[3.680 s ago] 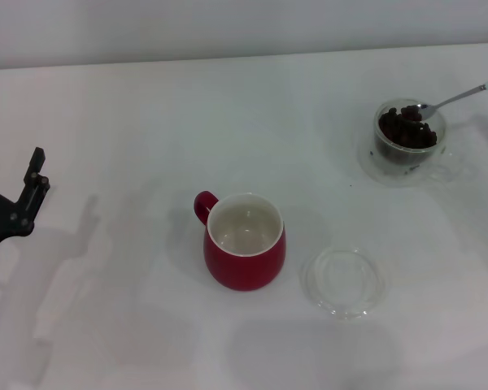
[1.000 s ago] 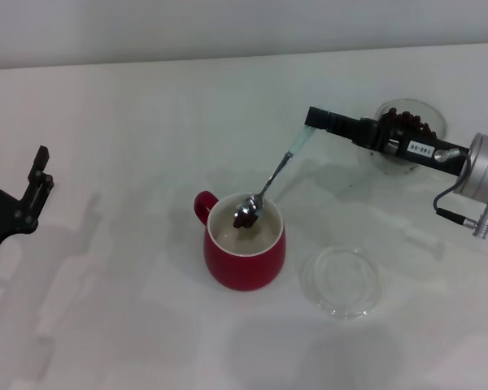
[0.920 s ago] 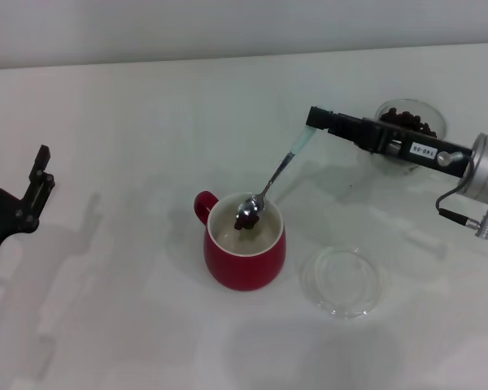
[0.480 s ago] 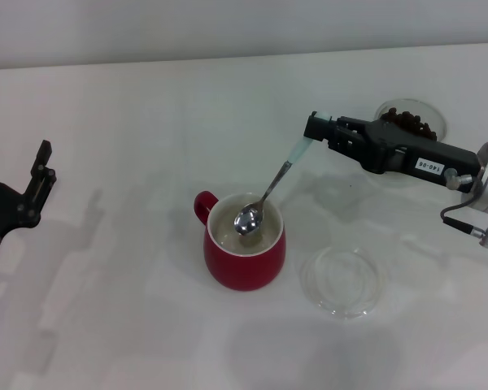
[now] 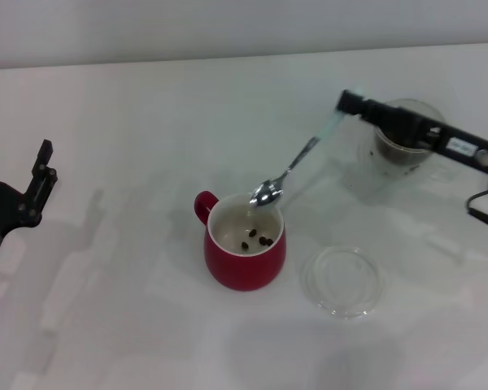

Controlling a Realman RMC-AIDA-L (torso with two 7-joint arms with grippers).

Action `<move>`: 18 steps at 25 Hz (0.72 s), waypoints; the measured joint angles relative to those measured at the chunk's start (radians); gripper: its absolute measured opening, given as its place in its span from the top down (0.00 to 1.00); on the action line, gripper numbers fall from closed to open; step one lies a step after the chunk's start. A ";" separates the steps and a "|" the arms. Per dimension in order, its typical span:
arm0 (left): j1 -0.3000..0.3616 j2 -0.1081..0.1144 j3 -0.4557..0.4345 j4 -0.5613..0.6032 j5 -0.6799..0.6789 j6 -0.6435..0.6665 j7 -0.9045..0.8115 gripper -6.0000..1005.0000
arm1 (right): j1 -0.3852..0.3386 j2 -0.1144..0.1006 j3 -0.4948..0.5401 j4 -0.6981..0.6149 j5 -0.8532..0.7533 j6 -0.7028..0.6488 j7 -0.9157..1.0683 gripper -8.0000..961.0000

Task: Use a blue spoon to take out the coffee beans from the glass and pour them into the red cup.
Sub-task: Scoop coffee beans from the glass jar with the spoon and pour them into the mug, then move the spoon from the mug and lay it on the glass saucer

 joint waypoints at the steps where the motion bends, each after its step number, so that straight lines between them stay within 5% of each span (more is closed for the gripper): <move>1: 0.000 0.000 0.000 0.000 0.000 0.000 0.000 0.33 | -0.009 -0.007 0.007 -0.001 0.007 0.002 0.029 0.84; 10: 0.000 0.001 -0.001 0.000 0.000 0.000 0.000 0.33 | -0.106 -0.063 0.020 -0.073 0.008 0.044 0.120 0.84; 18: -0.012 0.002 -0.001 -0.005 -0.003 0.000 0.002 0.33 | -0.186 -0.071 0.012 -0.077 -0.011 0.065 0.051 0.84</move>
